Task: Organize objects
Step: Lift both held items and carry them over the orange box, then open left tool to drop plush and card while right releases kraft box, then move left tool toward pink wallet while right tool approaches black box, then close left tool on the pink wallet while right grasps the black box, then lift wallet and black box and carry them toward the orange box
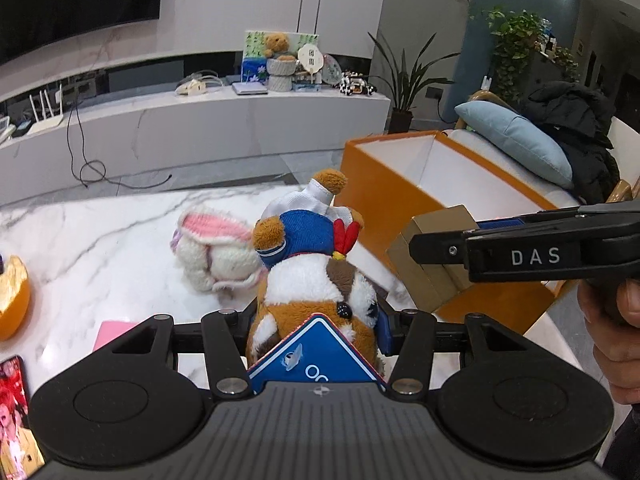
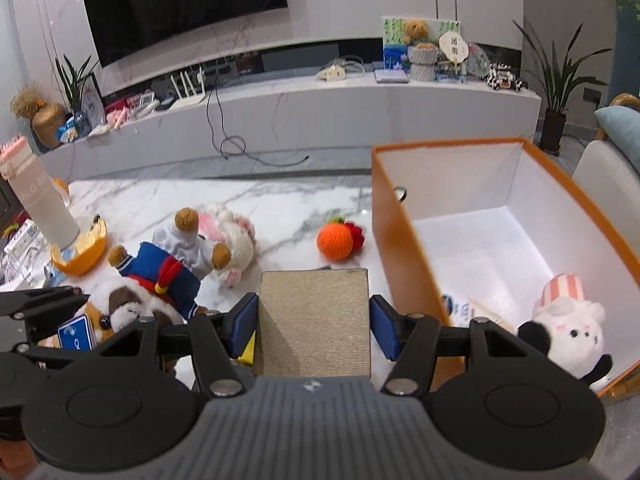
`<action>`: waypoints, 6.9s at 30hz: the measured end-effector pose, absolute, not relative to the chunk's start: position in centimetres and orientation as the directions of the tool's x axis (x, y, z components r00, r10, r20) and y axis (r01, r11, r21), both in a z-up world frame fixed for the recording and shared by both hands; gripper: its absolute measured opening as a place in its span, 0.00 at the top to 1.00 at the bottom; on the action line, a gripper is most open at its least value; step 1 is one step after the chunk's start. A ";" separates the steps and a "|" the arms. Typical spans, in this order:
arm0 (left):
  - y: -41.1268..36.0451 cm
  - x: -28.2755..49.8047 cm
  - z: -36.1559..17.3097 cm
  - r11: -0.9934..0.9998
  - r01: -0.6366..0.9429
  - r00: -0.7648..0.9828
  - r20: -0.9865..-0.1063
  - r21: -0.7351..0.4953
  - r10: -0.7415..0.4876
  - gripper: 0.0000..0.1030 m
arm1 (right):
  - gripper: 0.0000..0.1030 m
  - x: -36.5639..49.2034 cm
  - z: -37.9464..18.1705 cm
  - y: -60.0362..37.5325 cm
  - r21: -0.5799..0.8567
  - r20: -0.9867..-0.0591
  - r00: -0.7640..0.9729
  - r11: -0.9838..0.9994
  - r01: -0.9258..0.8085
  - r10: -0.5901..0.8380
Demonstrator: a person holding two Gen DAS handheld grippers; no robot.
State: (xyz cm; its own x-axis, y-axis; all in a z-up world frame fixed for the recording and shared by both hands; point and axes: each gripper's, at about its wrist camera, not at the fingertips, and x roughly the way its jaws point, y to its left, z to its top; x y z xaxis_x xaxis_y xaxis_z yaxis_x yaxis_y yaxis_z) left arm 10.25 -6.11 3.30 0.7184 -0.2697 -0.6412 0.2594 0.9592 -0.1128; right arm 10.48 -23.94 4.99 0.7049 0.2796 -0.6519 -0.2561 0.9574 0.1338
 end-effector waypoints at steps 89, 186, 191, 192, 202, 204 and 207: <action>-21.2 24.3 3.2 0.951 0.227 0.582 -0.753 -0.211 -0.306 0.20 | 0.34 21.2 7.1 -39.2 0.132 -0.621 0.775 0.990 -0.048 0.120; 6.2 15.2 -6.5 0.997 0.076 0.606 -0.794 0.006 -0.042 0.10 | 0.16 11.1 -6.8 -16.0 0.092 -0.787 0.511 0.885 -0.457 0.346; 5.4 14.9 -6.4 0.994 0.112 0.600 -0.798 0.011 -0.059 0.11 | 0.16 11.2 -6.6 -16.1 0.087 -0.794 0.505 0.886 -0.456 0.338; 5.3 15.0 -6.4 0.994 0.111 0.599 -0.798 0.008 -0.061 0.11 | 0.16 11.2 -6.6 -16.1 0.087 -0.794 0.505 0.885 -0.458 0.339; 5.1 14.7 -5.8 0.994 0.097 0.589 -0.802 -0.053 -0.100 0.13 | 0.17 10.9 -5.0 -16.1 0.083 -0.770 0.528 0.878 -0.472 0.357; 4.9 14.6 -5.5 0.994 0.099 0.592 -0.800 -0.054 -0.102 0.13 | 0.17 10.9 -4.7 -16.2 0.083 -0.767 0.531 0.877 -0.473 0.359; 4.7 14.5 -5.0 0.994 0.099 0.598 -0.794 -0.056 -0.104 0.14 | 0.17 10.9 -4.4 -16.2 0.083 -0.763 0.536 0.877 -0.474 0.362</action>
State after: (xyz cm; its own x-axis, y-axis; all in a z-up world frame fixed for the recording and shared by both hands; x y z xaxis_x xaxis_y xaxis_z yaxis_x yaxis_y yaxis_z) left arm 14.46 4.71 -5.00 0.5984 -0.1045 -0.7943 0.0988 0.9935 -0.0562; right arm 10.87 -16.22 -4.44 0.5355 0.3621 -0.7629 -0.4740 0.8766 0.0834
